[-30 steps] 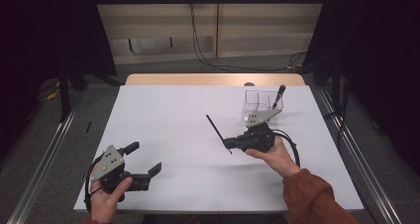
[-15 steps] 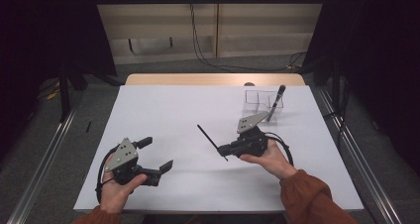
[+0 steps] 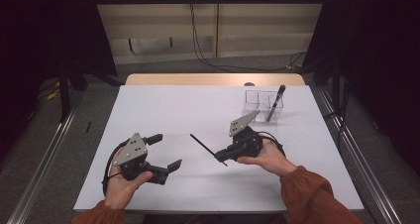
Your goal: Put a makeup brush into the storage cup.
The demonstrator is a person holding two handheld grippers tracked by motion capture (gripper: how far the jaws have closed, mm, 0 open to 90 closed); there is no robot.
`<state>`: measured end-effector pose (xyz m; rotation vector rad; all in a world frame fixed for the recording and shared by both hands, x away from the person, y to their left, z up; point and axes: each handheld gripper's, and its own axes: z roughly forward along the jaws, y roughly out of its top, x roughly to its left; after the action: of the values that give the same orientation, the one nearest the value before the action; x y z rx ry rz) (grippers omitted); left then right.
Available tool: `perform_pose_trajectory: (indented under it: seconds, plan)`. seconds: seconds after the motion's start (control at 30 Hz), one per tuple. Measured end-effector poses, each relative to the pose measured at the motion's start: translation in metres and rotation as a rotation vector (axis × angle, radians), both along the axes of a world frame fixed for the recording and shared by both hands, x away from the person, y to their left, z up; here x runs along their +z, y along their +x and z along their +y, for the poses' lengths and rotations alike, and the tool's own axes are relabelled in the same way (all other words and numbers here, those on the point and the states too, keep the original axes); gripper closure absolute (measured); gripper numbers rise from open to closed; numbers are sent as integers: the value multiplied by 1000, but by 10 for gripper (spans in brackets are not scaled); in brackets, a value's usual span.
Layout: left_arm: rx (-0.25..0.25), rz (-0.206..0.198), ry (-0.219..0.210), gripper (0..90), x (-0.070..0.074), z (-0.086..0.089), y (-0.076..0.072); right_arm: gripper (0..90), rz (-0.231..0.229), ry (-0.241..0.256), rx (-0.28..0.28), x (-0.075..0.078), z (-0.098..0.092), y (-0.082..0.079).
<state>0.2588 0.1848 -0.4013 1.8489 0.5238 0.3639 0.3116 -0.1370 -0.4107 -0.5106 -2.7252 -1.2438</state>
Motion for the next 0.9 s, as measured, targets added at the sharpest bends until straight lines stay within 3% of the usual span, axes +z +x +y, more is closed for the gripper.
perform_pose_trajectory:
  seconds: [0.1, 0.23, 0.53, 0.67, 0.87, 0.9]
  plan:
    - [-13, 2, 11, 34, 0, -4, 0, 873, -1, -18, 15, 2, 1, 0]
    - [-31, -2, 32, 37, 1, -9, 1, 873, 9, -92, 48, 3, 5, -3]
    - [-66, 17, 85, 38, 11, -14, 3, 873, 2, -209, 159, 10, 18, -4]
    - [-73, 32, 107, 38, 10, -14, 5, 873, 7, -256, 175, 12, 25, -3]
    - [-115, 90, 142, 37, 11, -15, 10, 874, 6, -345, 203, 11, 30, -1]
    - [-118, 82, 151, 37, 12, -15, 11, 873, 9, -362, 210, 11, 31, -1]
